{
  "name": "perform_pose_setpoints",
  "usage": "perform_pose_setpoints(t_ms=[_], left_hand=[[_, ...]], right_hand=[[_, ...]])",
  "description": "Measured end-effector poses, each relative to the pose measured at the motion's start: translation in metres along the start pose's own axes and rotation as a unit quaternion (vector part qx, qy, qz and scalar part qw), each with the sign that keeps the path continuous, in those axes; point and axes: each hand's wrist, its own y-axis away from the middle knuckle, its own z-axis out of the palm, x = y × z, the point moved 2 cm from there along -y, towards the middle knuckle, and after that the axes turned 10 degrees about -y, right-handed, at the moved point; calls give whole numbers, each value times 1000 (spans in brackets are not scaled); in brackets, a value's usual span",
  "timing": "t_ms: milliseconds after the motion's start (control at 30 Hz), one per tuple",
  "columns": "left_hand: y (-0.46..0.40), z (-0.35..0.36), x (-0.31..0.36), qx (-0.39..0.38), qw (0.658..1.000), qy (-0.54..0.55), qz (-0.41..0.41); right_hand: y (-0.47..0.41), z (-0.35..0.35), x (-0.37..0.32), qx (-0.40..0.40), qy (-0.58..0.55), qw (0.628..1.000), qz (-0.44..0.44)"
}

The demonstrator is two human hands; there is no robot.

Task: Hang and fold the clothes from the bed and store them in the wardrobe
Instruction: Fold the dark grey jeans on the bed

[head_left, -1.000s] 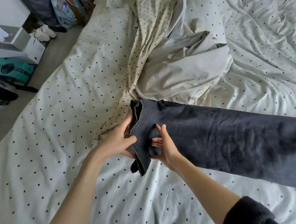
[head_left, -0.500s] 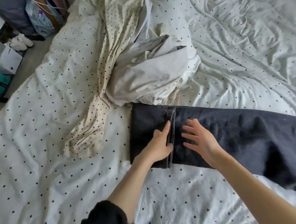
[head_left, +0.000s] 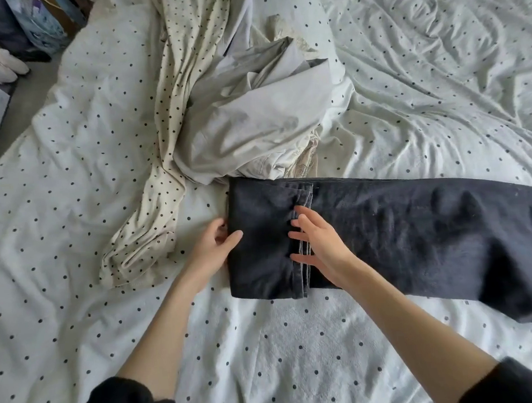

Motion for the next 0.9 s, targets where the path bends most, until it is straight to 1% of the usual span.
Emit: perform_pose_setpoints(t_ms=[67, 133, 200, 300, 367, 433, 533, 600, 633, 667, 733, 800, 867, 900], left_hand=[[2, -4, 0, -63, 996, 63, -20], [7, -6, 3, -93, 993, 71, -12], [16, -5, 16, -90, 994, 57, 14], [39, 1, 47, -82, 992, 74, 55], [60, 12, 69, -89, 990, 66, 91], [79, 30, 93, -87, 987, 31, 133], [94, 70, 128, -63, 978, -8, 200], [92, 103, 144, -47, 975, -34, 216], [88, 123, 149, -42, 975, -61, 211], [84, 146, 154, -44, 974, -97, 199], [76, 187, 154, -79, 969, -166, 164], [69, 212, 149, -110, 957, -224, 145], [64, 223, 149, -94, 942, -283, 155], [62, 224, 149, -79, 935, -307, 161]], right_hand=[[-4, -1, -2, 5, -4, 1000, 8], [-4, -4, -4, 8, -23, 999, 21], [0, -10, -10, 0, -43, 999, 32], [8, -21, -20, -10, -71, 997, 36], [16, -27, -28, -16, -98, 994, 37], [24, -37, -38, -33, -121, 991, 37], [35, -63, -49, -67, -145, 987, 35], [41, -89, -57, -76, -159, 984, 30], [44, -106, -60, -74, -163, 984, 27], [48, -124, -63, -66, -163, 984, 23], [54, -159, -66, -31, -151, 988, 11], [56, -182, -65, 9, -109, 994, -9], [55, -200, -60, 63, -54, 995, -59], [56, -202, -58, 87, -5, 990, -107]])
